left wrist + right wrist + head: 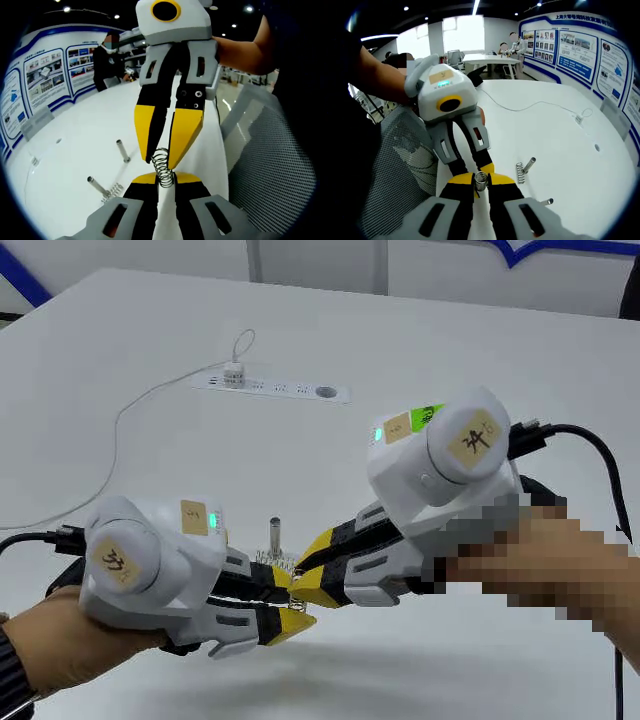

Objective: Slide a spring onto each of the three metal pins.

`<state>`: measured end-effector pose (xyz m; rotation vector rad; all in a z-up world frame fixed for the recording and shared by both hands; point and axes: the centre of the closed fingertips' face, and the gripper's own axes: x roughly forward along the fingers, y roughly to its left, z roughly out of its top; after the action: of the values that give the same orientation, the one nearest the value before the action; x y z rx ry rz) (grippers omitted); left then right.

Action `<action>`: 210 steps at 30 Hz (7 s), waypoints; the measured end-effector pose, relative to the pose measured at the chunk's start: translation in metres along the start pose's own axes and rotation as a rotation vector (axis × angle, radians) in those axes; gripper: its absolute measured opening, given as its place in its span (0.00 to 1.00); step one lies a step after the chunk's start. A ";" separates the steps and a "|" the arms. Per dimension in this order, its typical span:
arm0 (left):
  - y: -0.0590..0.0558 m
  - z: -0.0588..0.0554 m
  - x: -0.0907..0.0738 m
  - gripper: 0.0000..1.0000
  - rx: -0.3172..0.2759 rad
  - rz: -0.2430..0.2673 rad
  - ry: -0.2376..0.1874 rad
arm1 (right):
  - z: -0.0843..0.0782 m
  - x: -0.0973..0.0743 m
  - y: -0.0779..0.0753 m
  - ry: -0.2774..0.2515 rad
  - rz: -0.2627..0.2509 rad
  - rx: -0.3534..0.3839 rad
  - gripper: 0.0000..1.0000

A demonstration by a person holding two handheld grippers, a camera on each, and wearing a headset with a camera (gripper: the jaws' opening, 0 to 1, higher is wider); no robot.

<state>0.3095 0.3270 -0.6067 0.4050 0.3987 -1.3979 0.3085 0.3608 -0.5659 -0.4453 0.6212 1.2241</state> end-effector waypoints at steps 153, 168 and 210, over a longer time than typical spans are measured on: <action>0.031 -0.015 -0.053 0.41 -0.189 0.186 -0.083 | -0.095 0.007 -0.121 0.081 -0.333 0.227 0.16; 0.030 -0.013 -0.054 0.41 -0.185 0.190 -0.082 | -0.100 0.013 -0.091 0.077 -0.298 0.232 0.16; 0.033 -0.020 -0.060 0.40 -0.196 0.206 -0.070 | -0.066 0.083 -0.096 0.083 -0.207 0.142 0.17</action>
<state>0.3339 0.3922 -0.5929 0.2291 0.4201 -1.1573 0.4052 0.3522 -0.6711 -0.4308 0.7099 0.9620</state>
